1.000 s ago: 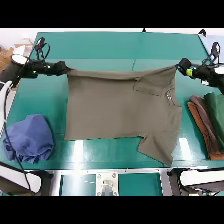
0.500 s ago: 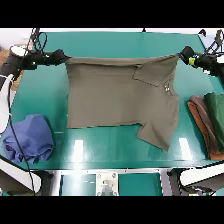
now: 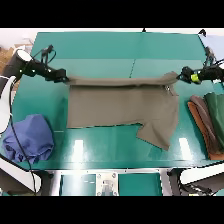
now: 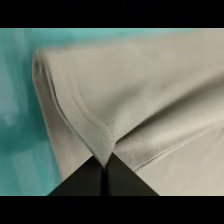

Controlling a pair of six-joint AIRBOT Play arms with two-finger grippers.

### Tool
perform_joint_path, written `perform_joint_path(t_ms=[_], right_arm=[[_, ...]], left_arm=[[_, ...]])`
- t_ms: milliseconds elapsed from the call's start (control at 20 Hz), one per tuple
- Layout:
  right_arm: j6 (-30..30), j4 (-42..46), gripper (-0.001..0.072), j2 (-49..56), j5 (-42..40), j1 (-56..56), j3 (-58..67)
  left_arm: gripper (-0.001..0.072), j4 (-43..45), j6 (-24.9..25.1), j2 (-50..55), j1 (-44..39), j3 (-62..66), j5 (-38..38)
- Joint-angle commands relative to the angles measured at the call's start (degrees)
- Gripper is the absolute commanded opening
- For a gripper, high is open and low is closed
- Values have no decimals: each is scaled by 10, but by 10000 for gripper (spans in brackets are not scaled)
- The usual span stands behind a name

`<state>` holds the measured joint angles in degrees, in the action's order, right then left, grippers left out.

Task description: Fold the shirts.

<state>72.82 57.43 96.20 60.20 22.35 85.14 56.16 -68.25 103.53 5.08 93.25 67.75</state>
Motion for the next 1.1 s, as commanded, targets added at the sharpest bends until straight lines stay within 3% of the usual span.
perform_joint_path(t_ms=[0, 350, 400, 450, 500, 550, 750, 800, 1050], right_arm=[[7, 57, 21, 0, 31, 6, -51], [7, 56, 24, 0, -19, 3, -107], [14, 56, 84, 0, -16, 3, -104], [30, 57, 217, -1, -10, 4, -98], [44, 57, 271, -3, 9, 7, -88], [51, 57, 271, -8, 35, 12, -77], [84, 67, 270, -65, 136, 48, -83], [85, 67, 270, -91, 155, 62, -110], [73, 72, 269, -260, 129, 159, -360]], left_arm=[[23, 23, -10, 1, 0, -53, 41], [24, -25, -9, 1, 0, -83, 23], [25, -44, -11, 0, 0, -83, 25], [131, -51, -23, 0, 0, -82, 37], [381, -48, -42, -3, 1, -82, 57], [436, -42, -59, -4, 5, -81, 84], [436, 23, -145, -12, 32, -90, 245], [435, 37, -153, -34, 38, -120, 255], [436, 66, -155, -287, 41, -435, 87]])
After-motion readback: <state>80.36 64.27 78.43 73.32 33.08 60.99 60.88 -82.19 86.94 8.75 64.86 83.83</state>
